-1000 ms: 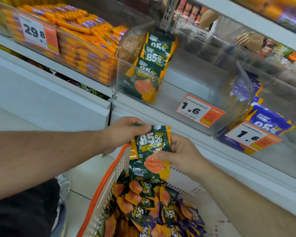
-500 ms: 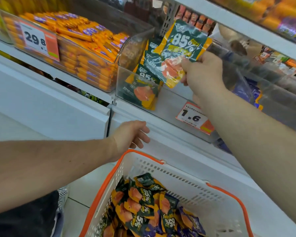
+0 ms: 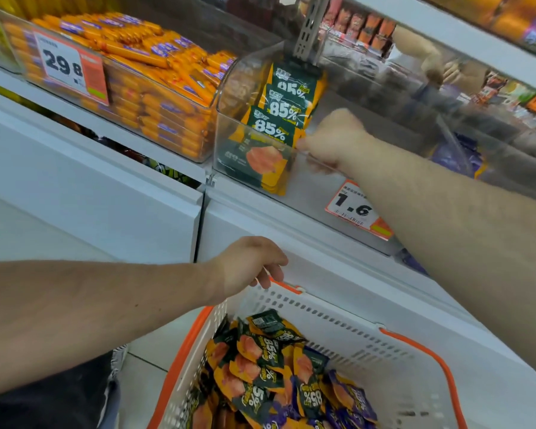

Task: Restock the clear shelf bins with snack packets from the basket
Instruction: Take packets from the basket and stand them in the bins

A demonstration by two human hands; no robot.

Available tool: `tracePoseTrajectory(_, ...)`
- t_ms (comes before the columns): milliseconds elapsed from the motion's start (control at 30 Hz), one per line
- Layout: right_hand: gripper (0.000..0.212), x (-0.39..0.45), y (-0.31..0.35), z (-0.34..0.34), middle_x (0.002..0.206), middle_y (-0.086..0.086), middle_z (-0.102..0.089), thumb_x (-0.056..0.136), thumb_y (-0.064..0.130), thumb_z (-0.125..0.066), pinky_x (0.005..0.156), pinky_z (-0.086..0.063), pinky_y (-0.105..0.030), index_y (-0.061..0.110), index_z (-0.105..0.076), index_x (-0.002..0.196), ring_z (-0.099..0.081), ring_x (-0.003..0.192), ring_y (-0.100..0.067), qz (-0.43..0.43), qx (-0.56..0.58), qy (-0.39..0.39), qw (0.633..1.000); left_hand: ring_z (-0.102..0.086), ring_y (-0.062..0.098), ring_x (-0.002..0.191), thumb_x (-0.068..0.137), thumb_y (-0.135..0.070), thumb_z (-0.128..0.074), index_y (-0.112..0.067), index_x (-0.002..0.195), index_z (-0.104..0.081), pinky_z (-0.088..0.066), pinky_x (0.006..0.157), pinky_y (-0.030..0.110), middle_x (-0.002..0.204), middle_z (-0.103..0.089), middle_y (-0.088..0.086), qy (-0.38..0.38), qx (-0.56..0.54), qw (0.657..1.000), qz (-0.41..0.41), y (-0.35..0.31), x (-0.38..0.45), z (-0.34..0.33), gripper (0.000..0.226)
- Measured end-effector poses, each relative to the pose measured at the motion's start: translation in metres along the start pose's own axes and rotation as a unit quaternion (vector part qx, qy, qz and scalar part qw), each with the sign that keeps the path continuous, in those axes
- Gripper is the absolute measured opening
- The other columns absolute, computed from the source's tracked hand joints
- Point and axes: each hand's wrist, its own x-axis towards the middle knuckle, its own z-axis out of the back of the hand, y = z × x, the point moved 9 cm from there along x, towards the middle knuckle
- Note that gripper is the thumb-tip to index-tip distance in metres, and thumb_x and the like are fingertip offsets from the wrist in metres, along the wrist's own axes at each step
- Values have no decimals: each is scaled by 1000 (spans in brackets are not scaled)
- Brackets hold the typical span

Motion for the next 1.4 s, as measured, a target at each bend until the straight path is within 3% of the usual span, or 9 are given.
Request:
tracePoseTrajectory(100, 11, -46, 31, 38, 78, 0, -63, 83, 20, -53, 69, -47, -31, 15, -63, 86, -56, 76, -25, 205, -85, -227, 948, -57, 16, 67, 93, -14, -57, -6, 94, -67, -42, 65, 27, 75, -70, 1, 7, 27, 999, 17, 8, -2, -4, 14)
tracePoseTrajectory(267, 5, -144, 3, 28, 63, 0, -61, 78, 10, -62, 57, -45, -31, 8, -65, 75, -51, 58, -18, 418, 38, -326, 847, -61, 14, 69, 88, -17, -61, -13, 93, -68, -44, 63, 26, 81, -70, -1, 34, 134, 989, 44, 23, -3, -17, 10)
tracePoseTrajectory(467, 11, -131, -163, -118, 67, 11, -59, 90, 18, -61, 64, -51, -31, 19, -66, 81, -57, 64, -7, 94, 25, 28, 995, -62, 10, 78, 87, -20, -61, -21, 99, -67, -53, 67, 26, 84, -63, -6, 87, 338, 935, 59, 48, -10, -25, 14)
tracePoseTrajectory(600, 14, -157, -257, -200, 67, 4, -60, 88, 20, -58, 56, -42, -24, 18, -63, 75, -55, 60, -10, -65, -54, 226, 971, -57, 6, 73, 90, -19, -59, -26, 96, -64, -40, 55, 13, 81, -57, -11, 113, 373, 919, 61, 56, -10, -33, 11)
tracePoseTrajectory(733, 45, -190, -305, -243, 64, 0, -49, 84, 54, -63, 55, -36, -30, 15, -53, 65, -48, 60, -17, -121, -165, 343, 917, -64, 12, 81, 91, -19, -57, -28, 98, -63, -55, 65, 26, 93, -63, -7, 128, 369, 917, 77, 68, -6, -37, 12)
tracePoseTrajectory(967, 25, -216, -336, -273, 74, -2, -55, 91, 32, -58, 44, -33, -27, 16, -51, 73, -60, 71, -22, -143, -243, 375, 883, -62, 9, 87, 94, -20, -55, -28, 105, -60, -55, 74, 25, 95, -57, -15, 145, 380, 910, 80, 76, -6, -43, 15)
tracePoseTrajectory(1100, 18, -195, -309, -250, 98, -6, -58, 90, 30, -50, 62, -44, -31, 14, -53, 97, -56, 81, -25, -89, -263, 288, 917, -60, 6, 88, 93, -23, -56, -30, 108, -60, -54, 73, 23, 97, -56, -16, 149, 394, 905, 68, 74, -7, -40, 17)
tracePoseTrajectory(1233, 21, -170, -281, -213, 83, -12, -69, 85, 23, -49, 67, -54, -36, 9, -63, 80, -67, 78, -27, -196, -36, 236, 951, -57, 4, 92, 89, -30, -61, -34, 112, -58, -43, 69, 12, 101, -57, -18, 163, 447, 879, -27, 57, -13, -46, 23)
tracePoseTrajectory(1400, 18, -189, -252, -189, 78, -11, -72, 87, 13, -48, 53, -44, -23, 9, -59, 73, -67, 58, -20, -404, 314, 239, 825, -45, 7, 118, 78, -59, -70, -31, 139, -39, -38, 94, 19, 131, -46, -14, 210, 550, 795, -145, 42, -28, -66, 73)
